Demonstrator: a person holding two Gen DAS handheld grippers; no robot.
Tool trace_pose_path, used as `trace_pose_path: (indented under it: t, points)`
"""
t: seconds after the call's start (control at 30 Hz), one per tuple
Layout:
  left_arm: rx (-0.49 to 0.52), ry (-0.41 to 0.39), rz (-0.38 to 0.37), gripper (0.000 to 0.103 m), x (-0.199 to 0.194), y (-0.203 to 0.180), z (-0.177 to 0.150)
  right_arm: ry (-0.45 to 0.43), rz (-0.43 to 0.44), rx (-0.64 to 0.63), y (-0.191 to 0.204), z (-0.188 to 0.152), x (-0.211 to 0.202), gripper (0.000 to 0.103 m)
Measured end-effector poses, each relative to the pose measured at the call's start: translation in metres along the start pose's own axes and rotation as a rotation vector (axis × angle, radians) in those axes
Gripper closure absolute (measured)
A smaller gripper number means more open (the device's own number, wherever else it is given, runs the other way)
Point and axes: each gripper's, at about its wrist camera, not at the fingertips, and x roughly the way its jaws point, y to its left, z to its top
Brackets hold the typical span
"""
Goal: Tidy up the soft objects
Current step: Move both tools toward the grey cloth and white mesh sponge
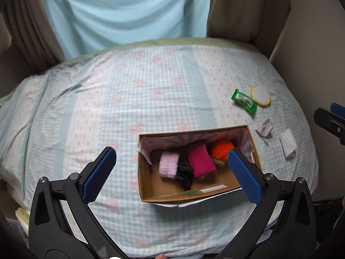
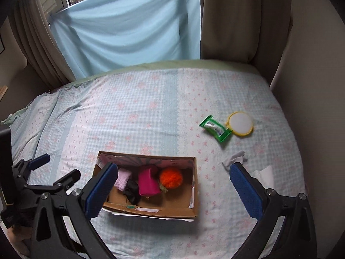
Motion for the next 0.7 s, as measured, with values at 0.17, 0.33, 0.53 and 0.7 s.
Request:
trace_pose_path:
  t: [0.17, 0.33, 0.53, 0.7]
  points:
    - [-0.007, -0.143, 0.012, 0.000, -0.059, -0.023, 0.001, -0.093, -0.041, 0.015, -0.026, -0.010, -0.047, 0.000]
    - [0.010, -0.211, -0.013, 0.000, -0.087, -0.069, 0.004, -0.122, -0.053, 0.060, -0.069, -0.023, -0.066, 0.000]
    - [0.034, -0.201, -0.065, 0.000, -0.079, -0.138, 0.009, -0.113, -0.083, 0.088, -0.131, -0.039, -0.066, 0.000]
    - [0.042, -0.151, -0.109, 0.000, -0.046, -0.197, 0.013, -0.080, -0.101, 0.099, -0.183, -0.051, -0.042, 0.000]
